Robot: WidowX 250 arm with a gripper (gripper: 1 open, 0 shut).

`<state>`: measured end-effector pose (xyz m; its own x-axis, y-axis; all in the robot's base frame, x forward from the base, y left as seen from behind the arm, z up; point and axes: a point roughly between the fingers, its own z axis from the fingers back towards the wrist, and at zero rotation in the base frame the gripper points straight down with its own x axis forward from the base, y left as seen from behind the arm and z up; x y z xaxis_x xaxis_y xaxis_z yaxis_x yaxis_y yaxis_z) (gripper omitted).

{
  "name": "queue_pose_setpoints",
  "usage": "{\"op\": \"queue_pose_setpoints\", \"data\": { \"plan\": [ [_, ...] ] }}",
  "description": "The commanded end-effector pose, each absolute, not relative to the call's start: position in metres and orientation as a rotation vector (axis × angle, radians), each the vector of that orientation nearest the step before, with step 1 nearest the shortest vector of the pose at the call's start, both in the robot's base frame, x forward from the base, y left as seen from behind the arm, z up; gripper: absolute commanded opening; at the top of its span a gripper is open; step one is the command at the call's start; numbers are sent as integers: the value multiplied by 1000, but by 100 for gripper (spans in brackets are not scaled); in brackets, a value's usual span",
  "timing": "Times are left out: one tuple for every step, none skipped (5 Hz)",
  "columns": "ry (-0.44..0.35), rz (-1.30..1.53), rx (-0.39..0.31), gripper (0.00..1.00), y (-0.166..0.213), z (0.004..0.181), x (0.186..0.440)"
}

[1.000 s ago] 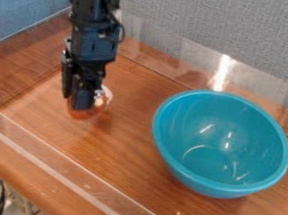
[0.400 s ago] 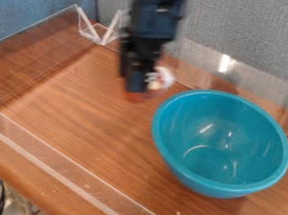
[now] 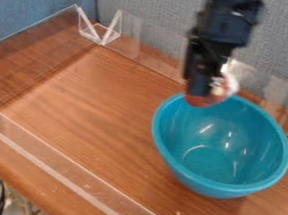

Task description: Put the mushroom in the blue bowl

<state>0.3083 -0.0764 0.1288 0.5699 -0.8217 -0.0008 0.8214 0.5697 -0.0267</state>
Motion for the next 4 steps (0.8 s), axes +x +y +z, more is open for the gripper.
{"op": "queue_pose_setpoints", "data": {
  "plan": [
    [-49, -1019, -12, 0, -93, 143, 325],
    [-52, -1081, -18, 0, -108, 139, 331],
    [-52, -1114, -23, 0, -115, 135, 329],
    [-66, -1134, -28, 0, -119, 137, 325]
  ]
}}
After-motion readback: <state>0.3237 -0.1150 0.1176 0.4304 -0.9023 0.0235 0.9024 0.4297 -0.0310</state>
